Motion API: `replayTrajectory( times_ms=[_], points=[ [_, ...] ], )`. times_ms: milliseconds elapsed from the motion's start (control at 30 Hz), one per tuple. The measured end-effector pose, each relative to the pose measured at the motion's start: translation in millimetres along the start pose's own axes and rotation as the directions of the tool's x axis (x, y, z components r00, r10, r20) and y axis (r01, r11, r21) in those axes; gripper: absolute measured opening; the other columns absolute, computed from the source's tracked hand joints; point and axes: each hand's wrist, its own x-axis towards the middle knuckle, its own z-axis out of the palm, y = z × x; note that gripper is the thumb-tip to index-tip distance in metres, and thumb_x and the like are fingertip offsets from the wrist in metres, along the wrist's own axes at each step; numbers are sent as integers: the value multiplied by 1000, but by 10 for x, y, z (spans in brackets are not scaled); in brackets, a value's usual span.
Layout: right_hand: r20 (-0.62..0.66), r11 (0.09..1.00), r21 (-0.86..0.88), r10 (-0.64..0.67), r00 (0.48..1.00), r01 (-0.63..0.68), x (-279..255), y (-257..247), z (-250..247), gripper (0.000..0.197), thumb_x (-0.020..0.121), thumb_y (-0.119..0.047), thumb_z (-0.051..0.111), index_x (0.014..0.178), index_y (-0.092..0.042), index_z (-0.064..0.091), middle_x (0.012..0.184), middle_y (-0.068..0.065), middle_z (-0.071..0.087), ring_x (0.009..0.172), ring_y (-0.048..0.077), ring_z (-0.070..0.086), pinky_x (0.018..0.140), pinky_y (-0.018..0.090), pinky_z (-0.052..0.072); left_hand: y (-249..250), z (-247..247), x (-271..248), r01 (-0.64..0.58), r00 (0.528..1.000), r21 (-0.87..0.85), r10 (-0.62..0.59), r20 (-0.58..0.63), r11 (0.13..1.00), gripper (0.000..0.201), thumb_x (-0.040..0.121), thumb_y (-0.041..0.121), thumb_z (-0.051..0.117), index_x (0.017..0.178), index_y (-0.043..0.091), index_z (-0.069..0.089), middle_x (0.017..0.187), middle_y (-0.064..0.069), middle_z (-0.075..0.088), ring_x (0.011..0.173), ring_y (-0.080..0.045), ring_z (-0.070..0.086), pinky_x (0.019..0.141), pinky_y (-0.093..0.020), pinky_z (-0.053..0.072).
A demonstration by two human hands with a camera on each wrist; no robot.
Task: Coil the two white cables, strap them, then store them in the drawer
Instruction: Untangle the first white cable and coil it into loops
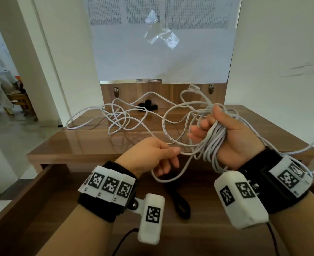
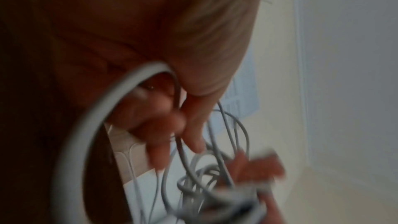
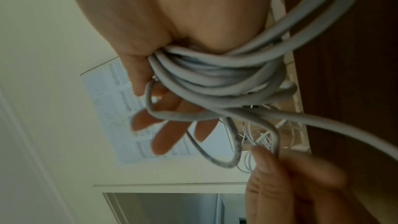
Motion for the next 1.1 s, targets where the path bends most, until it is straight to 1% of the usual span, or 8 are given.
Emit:
replayTrajectory(
  times_ms=[167, 267, 400, 600, 767, 867, 1000, 1100],
  points=[
    [-20, 999, 39, -14, 1000, 15, 16, -51, -36, 36, 94, -37, 47, 64, -17, 46, 45, -7, 37, 38, 9, 37, 54, 26, 49, -22, -187, 1, -149, 984, -553, 179, 1, 820, 38, 90, 33, 60, 58, 16, 51, 40, 6, 34, 43, -13, 35, 67, -31, 36],
    [-128, 987, -111, -127, 984, 113, 48, -7, -78, 37, 98, -35, 44, 66, -15, 44, 45, -5, 38, 38, 11, 37, 53, 24, 49, 35, -199, -15, -100, 977, -851, 213, 14, 516, 26, 93, 24, 51, 71, 13, 59, 40, 9, 36, 44, -10, 45, 82, -31, 48],
    [-201, 951, -253, -231, 952, 177, 82, 74, -92, 38, 98, -34, 46, 66, -14, 47, 46, -2, 39, 39, 13, 38, 55, 27, 48, 77, -129, -9, -131, 976, -921, 210, -55, 366, 40, 91, 20, 44, 114, -5, 65, 59, 3, 56, 55, -12, 57, 79, -32, 55],
    [-7, 822, -527, -257, 966, 215, 78, 233, -90, 35, 90, -35, 54, 67, -10, 54, 48, 4, 43, 41, 18, 41, 50, 29, 45, 115, 72, 49, -195, 971, -884, 212, -112, 425, 55, 88, 15, 32, 134, -11, 48, 136, -27, 56, 128, -37, 53, 108, -51, 43],
    [159, 748, -630, -135, 978, 206, 63, 332, -30, 45, 79, -29, 69, 95, 12, 59, 54, 17, 43, 41, 19, 40, 41, 27, 37, 118, 158, 14, -130, 948, -886, 318, 21, 445, 75, 84, 36, 45, 140, -12, 35, 137, -32, 40, 128, -45, 37, 117, -60, 20],
    [171, 620, -757, -113, 979, 204, 20, 359, -13, 48, 74, -27, 76, 90, 15, 59, 55, 25, 48, 40, 24, 42, 40, 25, 38, 147, 248, -10, -153, 937, -830, 346, 51, 536, 71, 93, 45, 37, 147, -2, 33, 149, -26, 40, 133, -41, 42, 111, -50, 35],
    [74, 490, -864, -98, 992, 113, -11, 376, 33, 26, 81, -20, 74, 67, -1, 62, 45, 6, 54, 39, 18, 49, 44, 25, 44, 124, 258, -18, -244, 948, -620, 317, 8, 746, 62, 97, 45, 36, 135, -1, 50, 127, -24, 61, 109, -36, 59, 92, -45, 49],
    [40, 568, -820, -68, 997, 72, -3, 379, 53, 23, 85, -10, 67, 64, -4, 62, 46, 9, 53, 41, 24, 50, 53, 37, 48, 175, 261, -63, -372, 922, -203, 333, -199, 906, 53, 99, 42, 46, 83, -1, 72, 69, -14, 71, 65, -20, 69, 67, -26, 54]
  ],
)
